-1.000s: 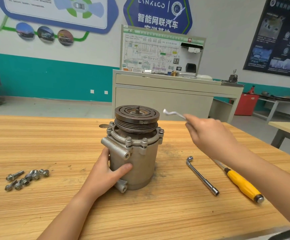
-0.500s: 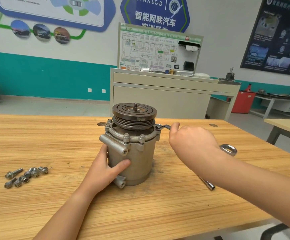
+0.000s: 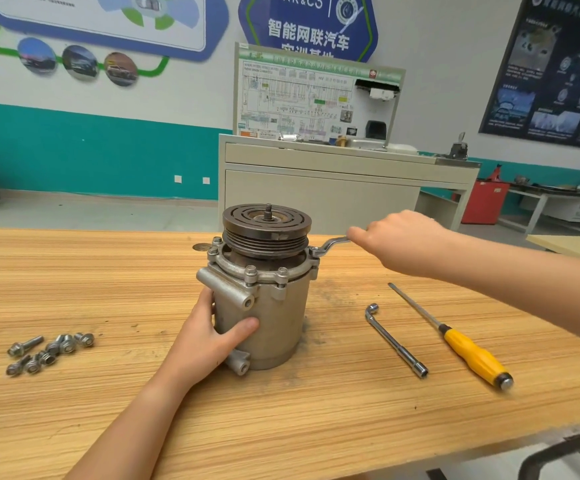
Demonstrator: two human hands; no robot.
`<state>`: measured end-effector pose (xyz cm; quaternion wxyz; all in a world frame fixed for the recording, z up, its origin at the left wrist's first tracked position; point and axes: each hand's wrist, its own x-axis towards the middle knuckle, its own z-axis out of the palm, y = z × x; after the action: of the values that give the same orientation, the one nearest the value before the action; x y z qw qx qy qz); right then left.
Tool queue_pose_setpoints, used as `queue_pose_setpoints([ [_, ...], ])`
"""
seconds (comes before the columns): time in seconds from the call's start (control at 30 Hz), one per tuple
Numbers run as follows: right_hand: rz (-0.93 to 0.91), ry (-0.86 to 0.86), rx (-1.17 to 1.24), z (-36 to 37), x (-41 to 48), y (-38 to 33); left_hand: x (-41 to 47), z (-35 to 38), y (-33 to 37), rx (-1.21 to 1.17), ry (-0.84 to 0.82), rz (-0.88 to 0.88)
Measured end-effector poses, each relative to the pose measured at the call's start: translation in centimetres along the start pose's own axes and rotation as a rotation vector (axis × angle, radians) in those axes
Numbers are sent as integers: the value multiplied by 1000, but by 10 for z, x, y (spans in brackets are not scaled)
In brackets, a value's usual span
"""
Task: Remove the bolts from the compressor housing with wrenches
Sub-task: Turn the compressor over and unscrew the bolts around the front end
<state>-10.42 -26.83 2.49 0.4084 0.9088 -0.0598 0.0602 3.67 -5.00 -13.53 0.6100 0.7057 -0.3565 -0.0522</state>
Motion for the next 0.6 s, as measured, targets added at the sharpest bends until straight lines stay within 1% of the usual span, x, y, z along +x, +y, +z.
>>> queue_pose_setpoints([
  [0.1, 6, 125, 111, 17, 21, 0, 0, 0, -1, 0, -3, 0],
  [0.13, -15, 218, 143, 21, 29, -3, 0, -1, 0, 2, -4, -2],
  [0.2, -44, 472, 266, 27, 44, -12, 1, -1, 1, 4, -10, -7],
  [0.23, -52, 570, 349, 27, 50, -19, 1, -1, 1, 1, -13, -6],
  [0.27, -50, 629, 427, 26, 56, -26, 1, -1, 2, -3, -16, -7],
  [0.33, -39, 656, 531, 27, 61, -37, 0, -1, 4, -9, -17, -15],
  [0.4, 10, 639, 592, 28, 58, -39, 0, -1, 4, -8, -18, -20],
  [0.43, 75, 626, 630, 28, 53, -36, 0, -1, 4, -7, -19, -18],
  [0.53, 388, 562, 779, 25, 29, -25, 0, -2, 4, -10, -20, -14],
  [0.57, 432, 529, 778, 23, 19, -24, 0, -1, 4, -8, -20, -12],
  [0.6, 438, 486, 735, 20, 7, -24, 0, -1, 4, -5, -19, -8],
])
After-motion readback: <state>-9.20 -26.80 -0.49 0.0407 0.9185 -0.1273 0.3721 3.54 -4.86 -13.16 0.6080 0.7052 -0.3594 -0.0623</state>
